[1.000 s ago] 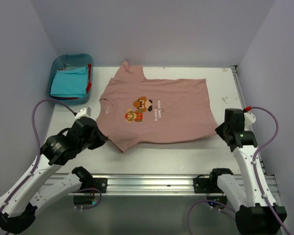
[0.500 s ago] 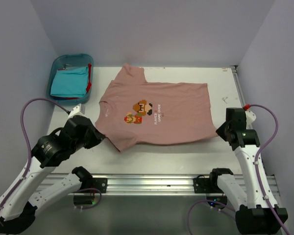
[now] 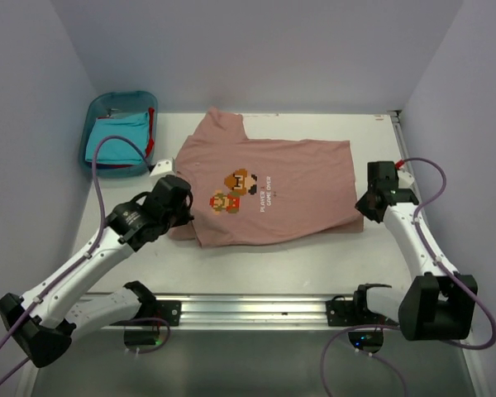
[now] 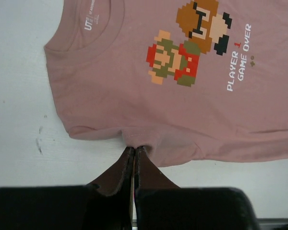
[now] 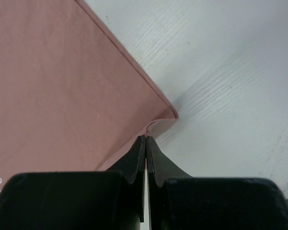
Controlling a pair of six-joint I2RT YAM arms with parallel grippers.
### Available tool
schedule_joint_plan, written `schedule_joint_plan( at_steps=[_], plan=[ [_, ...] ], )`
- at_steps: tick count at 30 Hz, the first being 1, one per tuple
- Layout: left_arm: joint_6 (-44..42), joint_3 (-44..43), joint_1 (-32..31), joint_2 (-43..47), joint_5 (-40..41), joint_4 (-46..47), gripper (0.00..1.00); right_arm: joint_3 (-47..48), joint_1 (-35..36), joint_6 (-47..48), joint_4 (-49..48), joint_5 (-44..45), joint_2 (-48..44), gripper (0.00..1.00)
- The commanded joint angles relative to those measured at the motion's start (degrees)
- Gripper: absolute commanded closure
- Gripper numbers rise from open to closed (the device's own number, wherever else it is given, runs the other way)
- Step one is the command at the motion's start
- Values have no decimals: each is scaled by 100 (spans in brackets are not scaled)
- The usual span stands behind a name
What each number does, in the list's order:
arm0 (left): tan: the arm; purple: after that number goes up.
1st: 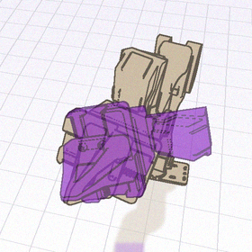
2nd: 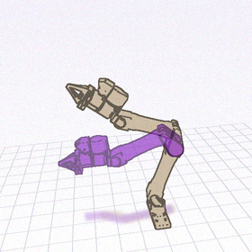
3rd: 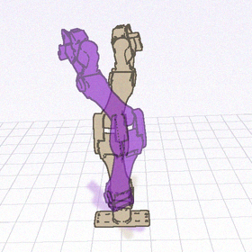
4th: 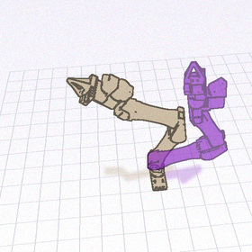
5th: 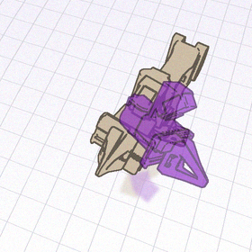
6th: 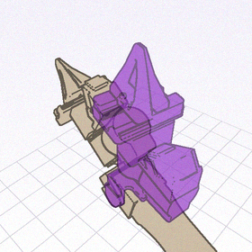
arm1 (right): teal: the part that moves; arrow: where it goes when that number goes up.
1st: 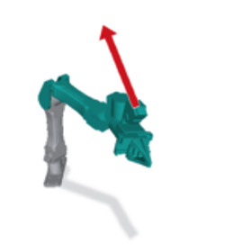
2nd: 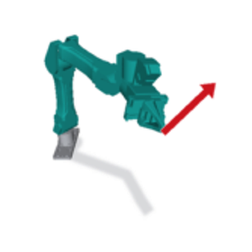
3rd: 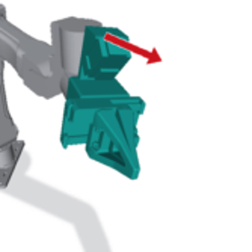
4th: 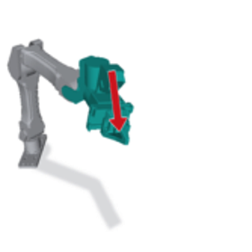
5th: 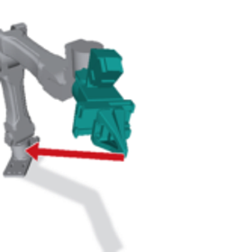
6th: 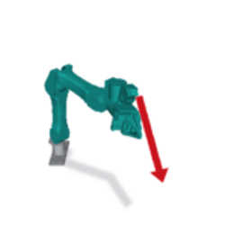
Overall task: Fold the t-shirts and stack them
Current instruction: Fold the flattened tshirt in 1/3 of the way
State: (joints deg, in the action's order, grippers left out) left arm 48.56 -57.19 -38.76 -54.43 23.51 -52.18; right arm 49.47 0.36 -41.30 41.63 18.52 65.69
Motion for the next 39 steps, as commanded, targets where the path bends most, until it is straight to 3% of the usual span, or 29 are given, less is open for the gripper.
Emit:
schedule_joint_plan(
  at_steps=[1, 12, 23, 39],
  plan=[
    [-618, -231, 35, -277, 646, 893, 100, 352, -10, 104, -672, 213, 495, 100],
    [-1278, 155, 1116, -937, 268, 2001, 100, 721, -10, 140, -1201, 433, 1762, 100],
    [-1533, 15, 1248, -1745, 189, 2449, 100, 1126, -10, 148, -1289, 485, 2334, 100],
    [-1683, -82, 1565, -2185, 444, 2748, 100, 1240, -10, 87, -1297, 740, 2650, 100]
  ],
)
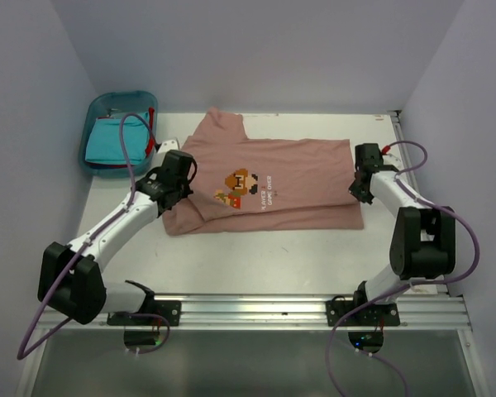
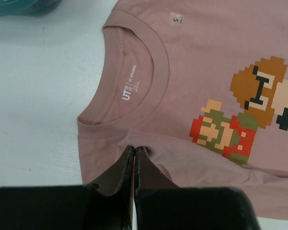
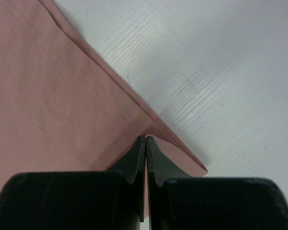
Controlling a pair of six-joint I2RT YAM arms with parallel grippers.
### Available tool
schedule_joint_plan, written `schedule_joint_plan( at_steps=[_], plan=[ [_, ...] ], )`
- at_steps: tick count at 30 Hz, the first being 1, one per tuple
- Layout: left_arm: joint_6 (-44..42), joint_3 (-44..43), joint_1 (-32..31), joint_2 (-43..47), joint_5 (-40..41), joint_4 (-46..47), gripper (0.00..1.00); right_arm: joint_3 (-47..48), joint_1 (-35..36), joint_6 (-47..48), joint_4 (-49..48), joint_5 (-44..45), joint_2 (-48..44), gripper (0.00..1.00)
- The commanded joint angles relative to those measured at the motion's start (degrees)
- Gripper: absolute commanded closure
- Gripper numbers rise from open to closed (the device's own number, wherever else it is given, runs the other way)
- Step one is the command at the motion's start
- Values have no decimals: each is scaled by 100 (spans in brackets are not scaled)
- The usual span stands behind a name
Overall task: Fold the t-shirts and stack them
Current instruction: Fold the flattened tshirt in 1/3 of the way
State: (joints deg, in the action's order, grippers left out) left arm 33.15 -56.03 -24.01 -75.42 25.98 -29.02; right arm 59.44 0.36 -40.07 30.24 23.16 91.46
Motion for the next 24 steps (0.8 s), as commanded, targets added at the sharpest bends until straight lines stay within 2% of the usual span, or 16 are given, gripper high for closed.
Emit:
schedule_joint_plan(
  at_steps=[1, 7, 22, 23, 24],
  plan=[
    [-142, -189, 98, -105, 180, 467, 100, 252, -10, -44, -176, 268, 100, 100],
    [-212, -224, 177, -385, 136, 801, 100, 331, -10, -97, -255, 251, 311, 100],
    [-538, -1049, 309, -1581, 48, 1461, 100, 410, -18, -141, -440, 163, 583, 100],
    [-537, -1111, 335, -1738, 30, 1451, 91, 419, -10, -115, -449, 145, 610, 100],
    [-537, -1173, 344, -1827, 48, 1364, 73, 419, -10, -97, -466, 102, 619, 100]
  ],
)
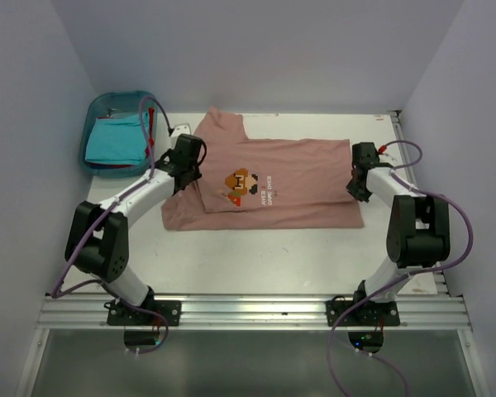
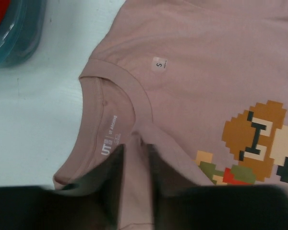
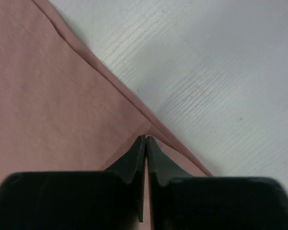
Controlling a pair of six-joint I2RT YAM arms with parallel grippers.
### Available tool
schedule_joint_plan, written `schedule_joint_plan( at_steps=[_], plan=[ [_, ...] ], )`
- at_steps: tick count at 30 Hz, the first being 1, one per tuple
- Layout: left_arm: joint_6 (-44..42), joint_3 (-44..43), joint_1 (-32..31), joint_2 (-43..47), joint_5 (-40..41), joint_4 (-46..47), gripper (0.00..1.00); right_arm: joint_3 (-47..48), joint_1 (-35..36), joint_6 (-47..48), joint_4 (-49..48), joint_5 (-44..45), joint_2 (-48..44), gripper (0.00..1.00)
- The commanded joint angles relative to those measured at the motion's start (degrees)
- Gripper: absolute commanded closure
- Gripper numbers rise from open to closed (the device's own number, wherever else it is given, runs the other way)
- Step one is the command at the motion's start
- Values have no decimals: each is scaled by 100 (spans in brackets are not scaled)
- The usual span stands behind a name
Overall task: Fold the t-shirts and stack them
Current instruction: Fold the flattened tshirt in 1/3 of the way
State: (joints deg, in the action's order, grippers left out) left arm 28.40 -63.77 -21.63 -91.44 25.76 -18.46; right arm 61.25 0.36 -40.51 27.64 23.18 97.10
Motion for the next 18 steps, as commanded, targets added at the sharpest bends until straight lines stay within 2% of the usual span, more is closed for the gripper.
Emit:
schedule_joint_plan(
  at_steps=[1, 2, 3, 4, 7, 8, 9, 13, 15, 18],
  plan=[
    [41, -539, 115, -304, 113, 221, 51, 229, -10, -19, -258, -23, 55, 86],
    [103, -592, 132, -391, 244, 142, 9, 220, -10, 25, -259, -85, 37, 74],
    [165, -610, 132, -392, 280, 97, 0, 159, -10, 26, -355, -120, -59, 61],
    [174, -584, 132, -305, 298, 123, 0, 98, -10, 61, -460, -164, -173, 48],
    [122, -366, 132, 220, 237, 500, 0, -315, -10, 193, -1005, -261, -884, 36],
    [113, -304, 132, 388, 167, 719, 0, -420, -10, 288, -1154, -287, -1086, 28],
    [69, -259, 132, 555, 97, 808, 0, -569, -1, 342, -1329, -296, -1314, 24],
    [121, -23, 132, 1337, -333, 739, 0, -632, 86, 745, -1480, -1041, -1992, 20],
    [314, 118, 132, 1479, -764, 449, 0, -598, 227, 1001, -1489, -1707, -2011, 19],
    [507, 627, 132, 1690, -1414, 308, 0, -335, 771, 1387, -1121, -2141, -1669, 20]
  ],
)
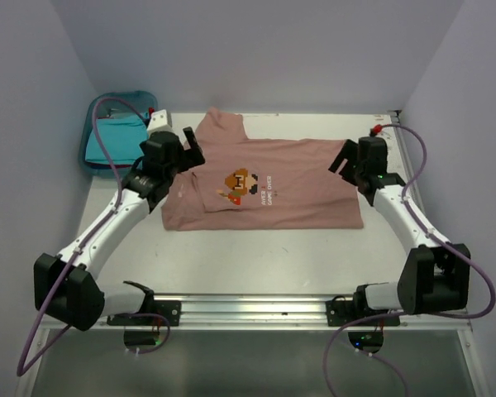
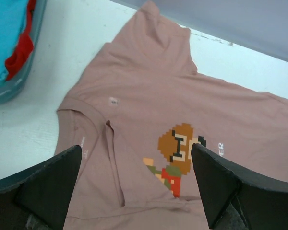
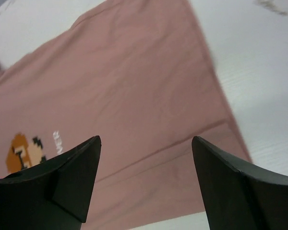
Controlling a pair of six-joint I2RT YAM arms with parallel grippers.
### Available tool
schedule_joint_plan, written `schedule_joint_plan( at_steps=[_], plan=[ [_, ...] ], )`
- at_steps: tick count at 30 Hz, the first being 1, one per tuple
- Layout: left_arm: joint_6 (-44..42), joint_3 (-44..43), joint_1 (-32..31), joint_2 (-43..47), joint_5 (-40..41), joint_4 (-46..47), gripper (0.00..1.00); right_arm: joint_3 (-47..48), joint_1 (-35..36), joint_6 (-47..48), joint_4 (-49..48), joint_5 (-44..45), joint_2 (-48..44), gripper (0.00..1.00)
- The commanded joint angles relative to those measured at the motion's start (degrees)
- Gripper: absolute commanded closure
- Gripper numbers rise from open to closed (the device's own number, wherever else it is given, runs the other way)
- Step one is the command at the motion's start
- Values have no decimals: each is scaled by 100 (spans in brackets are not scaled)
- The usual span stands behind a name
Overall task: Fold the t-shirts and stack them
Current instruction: Fold the flattened tshirt in 1/3 of the way
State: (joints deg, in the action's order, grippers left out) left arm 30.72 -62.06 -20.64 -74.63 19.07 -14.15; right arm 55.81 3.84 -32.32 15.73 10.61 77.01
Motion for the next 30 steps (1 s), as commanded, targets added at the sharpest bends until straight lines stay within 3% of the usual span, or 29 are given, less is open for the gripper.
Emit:
schedule_joint_plan(
  at_steps=[1, 3, 9, 17, 25, 30],
  plan=[
    [311, 754, 34, 80, -956, -105, 2, 280, 773, 664, 280, -1042, 445, 20],
    [486, 1098, 34, 159, -1624, 228, 6, 447, 1091, 849, 527, -1307, 753, 21],
    [1461, 2013, 87, 63, -2574, 1201, 2, 220, 1769, 788, 563, -1404, 632, 20],
    [2104, 2699, 227, -245, -2619, 2565, 1, 53, 1840, 955, 862, -1088, 42, 18],
    [2562, 2594, 236, -675, -2391, 2523, 9, 44, 1840, 964, 1020, -903, -72, 19],
    [2658, 2314, 236, -746, -2224, 1847, 18, 61, 1831, 920, 1055, -762, -55, 19]
  ],
)
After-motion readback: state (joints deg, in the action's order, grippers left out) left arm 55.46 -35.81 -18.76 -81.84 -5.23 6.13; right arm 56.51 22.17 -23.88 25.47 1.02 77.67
